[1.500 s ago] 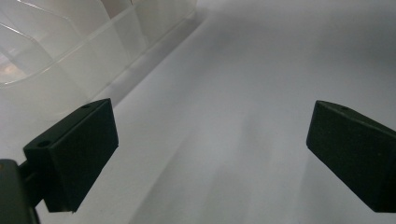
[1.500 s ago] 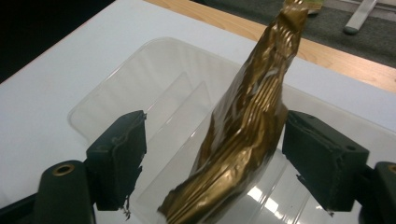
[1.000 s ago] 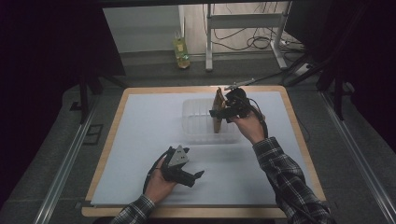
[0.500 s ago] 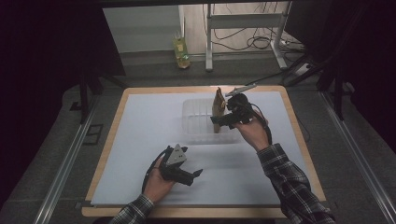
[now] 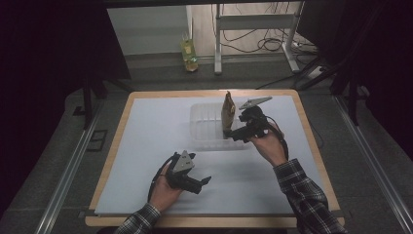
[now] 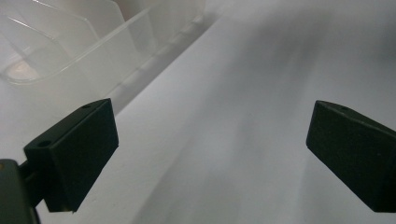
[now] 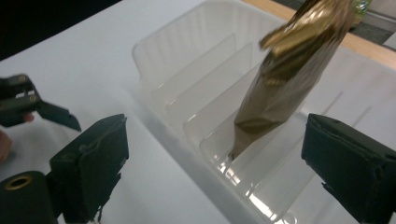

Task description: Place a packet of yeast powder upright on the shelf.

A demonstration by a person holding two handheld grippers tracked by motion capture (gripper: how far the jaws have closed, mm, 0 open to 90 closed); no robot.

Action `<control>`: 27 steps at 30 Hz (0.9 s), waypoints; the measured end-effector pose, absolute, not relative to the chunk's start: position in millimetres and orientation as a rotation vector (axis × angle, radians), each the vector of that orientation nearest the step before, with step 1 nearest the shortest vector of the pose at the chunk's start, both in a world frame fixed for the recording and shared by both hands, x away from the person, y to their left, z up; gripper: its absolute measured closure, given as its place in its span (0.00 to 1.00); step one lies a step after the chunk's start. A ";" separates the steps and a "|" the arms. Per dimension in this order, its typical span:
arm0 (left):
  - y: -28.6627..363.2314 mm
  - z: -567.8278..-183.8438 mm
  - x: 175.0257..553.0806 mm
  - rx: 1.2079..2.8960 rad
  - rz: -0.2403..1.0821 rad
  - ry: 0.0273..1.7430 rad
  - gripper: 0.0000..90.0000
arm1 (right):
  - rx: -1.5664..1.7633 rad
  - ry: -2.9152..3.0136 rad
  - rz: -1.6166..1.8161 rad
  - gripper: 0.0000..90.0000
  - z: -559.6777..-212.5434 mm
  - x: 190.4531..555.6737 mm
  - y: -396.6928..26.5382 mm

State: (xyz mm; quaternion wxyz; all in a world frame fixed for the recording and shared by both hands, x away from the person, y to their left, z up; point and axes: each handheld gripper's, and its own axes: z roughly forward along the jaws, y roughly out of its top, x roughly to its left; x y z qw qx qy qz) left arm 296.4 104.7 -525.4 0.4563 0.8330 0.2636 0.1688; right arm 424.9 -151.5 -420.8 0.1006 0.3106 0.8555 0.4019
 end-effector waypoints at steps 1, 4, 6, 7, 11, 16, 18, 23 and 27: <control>104.8 -525.4 296.4 2.054 0.415 0.651 0.02 | 0.911 2.533 1.183 0.08 -422.4 423.9 -152.2; 104.5 -525.7 296.5 2.056 0.415 0.651 0.02 | 0.879 2.543 1.182 0.05 -429.2 419.1 -154.5; 104.4 -525.9 296.6 2.057 0.415 0.650 0.02 | 0.871 2.545 1.179 0.05 -430.6 418.4 -154.8; 104.2 -526.0 296.5 2.053 0.413 0.653 0.02 | 0.861 2.554 1.173 0.03 -435.0 415.7 -155.2; 104.4 -526.1 296.5 2.051 0.412 0.656 0.02 | 0.847 2.573 1.161 0.01 -442.4 411.2 -156.2; 104.6 -526.0 296.6 2.054 0.409 0.654 0.02 | 0.831 2.585 1.180 0.00 -448.4 406.9 -158.8; 104.4 -526.1 296.6 2.054 0.407 0.652 0.02 | 0.813 2.590 1.204 0.00 -451.0 404.5 -160.6; 104.1 -526.0 296.4 2.052 0.407 0.652 0.02 | 0.828 2.586 1.219 0.00 -453.4 401.1 -164.8; 103.4 -526.1 296.1 2.049 0.405 0.651 0.02 | 0.832 2.592 1.236 0.00 -458.1 396.5 -171.0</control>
